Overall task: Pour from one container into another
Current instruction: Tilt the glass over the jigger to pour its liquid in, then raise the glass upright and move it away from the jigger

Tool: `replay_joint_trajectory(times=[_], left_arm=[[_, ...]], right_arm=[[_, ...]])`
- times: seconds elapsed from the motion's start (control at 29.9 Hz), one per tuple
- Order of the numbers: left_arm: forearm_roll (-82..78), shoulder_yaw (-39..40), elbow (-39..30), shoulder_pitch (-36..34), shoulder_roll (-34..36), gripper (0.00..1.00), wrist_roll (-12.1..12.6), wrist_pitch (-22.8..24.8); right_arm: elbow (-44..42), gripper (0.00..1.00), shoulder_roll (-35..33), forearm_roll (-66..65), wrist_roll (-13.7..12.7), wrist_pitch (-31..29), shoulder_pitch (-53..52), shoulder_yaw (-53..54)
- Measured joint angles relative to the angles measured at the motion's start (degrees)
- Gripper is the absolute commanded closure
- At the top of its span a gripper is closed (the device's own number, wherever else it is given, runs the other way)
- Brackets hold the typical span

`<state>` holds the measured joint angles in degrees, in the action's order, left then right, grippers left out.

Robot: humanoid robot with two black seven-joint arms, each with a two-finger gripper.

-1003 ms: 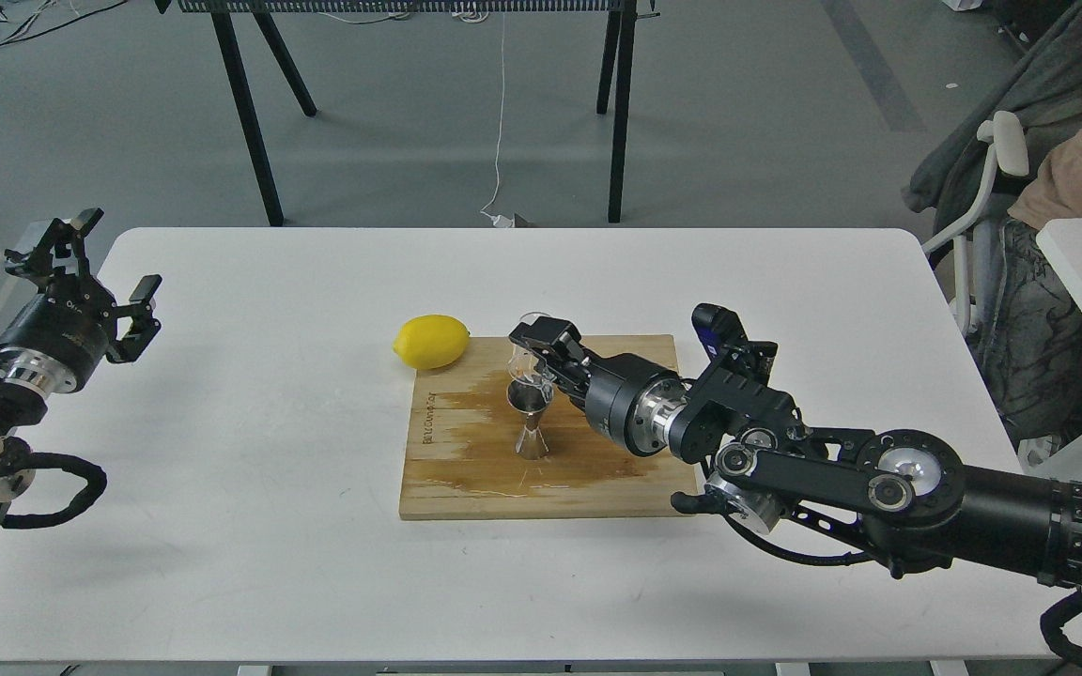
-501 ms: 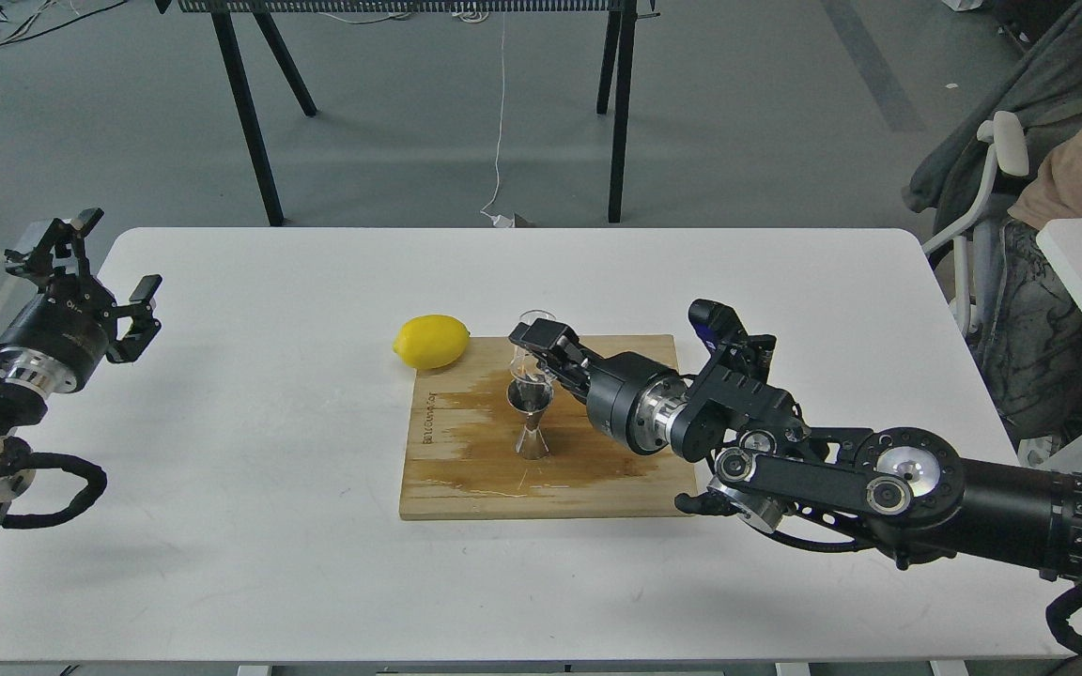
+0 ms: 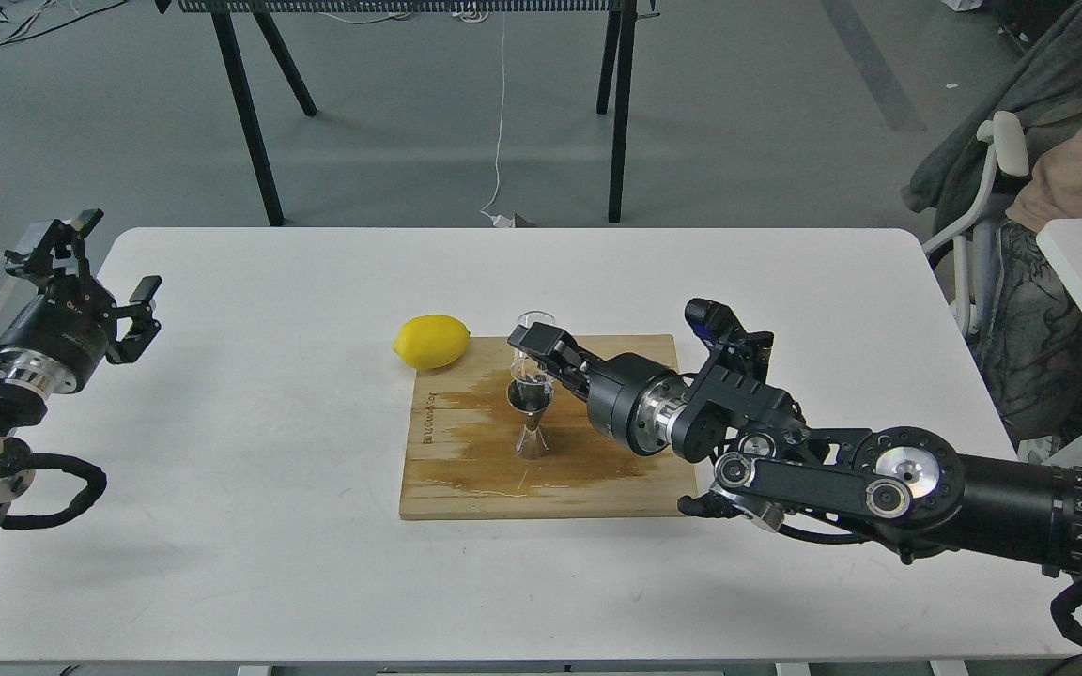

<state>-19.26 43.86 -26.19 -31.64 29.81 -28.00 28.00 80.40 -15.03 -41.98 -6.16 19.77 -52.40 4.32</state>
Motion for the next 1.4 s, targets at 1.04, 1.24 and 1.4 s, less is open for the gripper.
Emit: replay_joint_trajectory(times=[1.04,1.24,1.4], left_arm=[[0.1,0.1,0.0,0.0,0.0,0.01,0.0,0.0],[0.1,0.1,0.0,0.0,0.0,0.01,0.0,0.0],[0.1,0.1,0.0,0.0,0.0,0.01,0.0,0.0]], right_arm=[[-0.9,0.53,0.5,-0.4,0.3,0.0,-1.0,-0.6],[-1.5,0.53,0.5,-0.6,0.4,0.0,-2.1,-2.8],[-1.6,0.53,0.5,-0.7,0.4,0.0,-2.5,-3.3]])
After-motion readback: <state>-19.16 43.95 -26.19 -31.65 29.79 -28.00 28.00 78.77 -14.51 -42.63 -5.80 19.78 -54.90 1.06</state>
